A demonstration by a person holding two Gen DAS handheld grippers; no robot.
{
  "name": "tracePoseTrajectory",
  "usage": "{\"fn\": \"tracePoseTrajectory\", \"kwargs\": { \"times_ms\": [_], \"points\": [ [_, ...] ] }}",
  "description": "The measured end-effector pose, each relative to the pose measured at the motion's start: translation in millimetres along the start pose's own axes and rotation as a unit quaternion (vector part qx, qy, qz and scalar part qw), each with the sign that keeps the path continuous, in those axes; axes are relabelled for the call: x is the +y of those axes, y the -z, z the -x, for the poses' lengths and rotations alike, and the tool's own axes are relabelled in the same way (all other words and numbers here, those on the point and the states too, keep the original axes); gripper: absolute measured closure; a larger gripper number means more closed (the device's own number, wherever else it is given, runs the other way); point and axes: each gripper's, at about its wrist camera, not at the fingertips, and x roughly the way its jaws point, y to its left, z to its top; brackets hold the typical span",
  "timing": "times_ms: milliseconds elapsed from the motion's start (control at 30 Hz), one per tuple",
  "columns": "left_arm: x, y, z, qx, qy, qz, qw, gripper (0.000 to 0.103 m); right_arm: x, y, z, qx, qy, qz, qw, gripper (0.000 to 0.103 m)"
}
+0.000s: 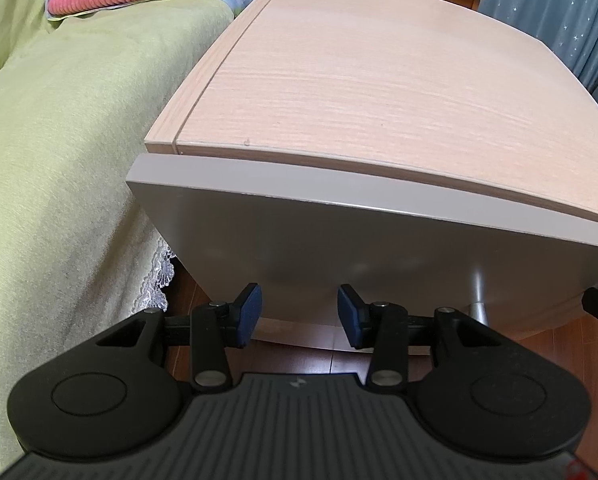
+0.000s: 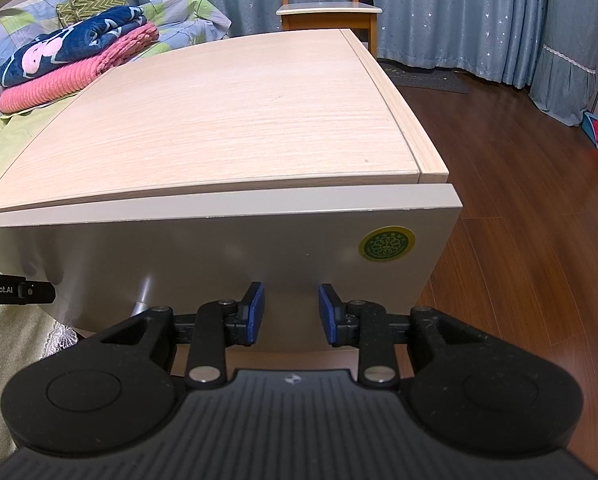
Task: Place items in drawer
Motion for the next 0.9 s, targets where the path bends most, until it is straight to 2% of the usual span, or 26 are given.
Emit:
{"fn": "tracePoseTrajectory", "kwargs": {
  "times_ms": [900],
  "points": [
    [2, -36, -17, 0.003, -0.001, -0.003, 1.0, 0.054, 2, -3, -5, 0.003, 0.006, 0.004, 1.0, 0.077]
  ]
}}
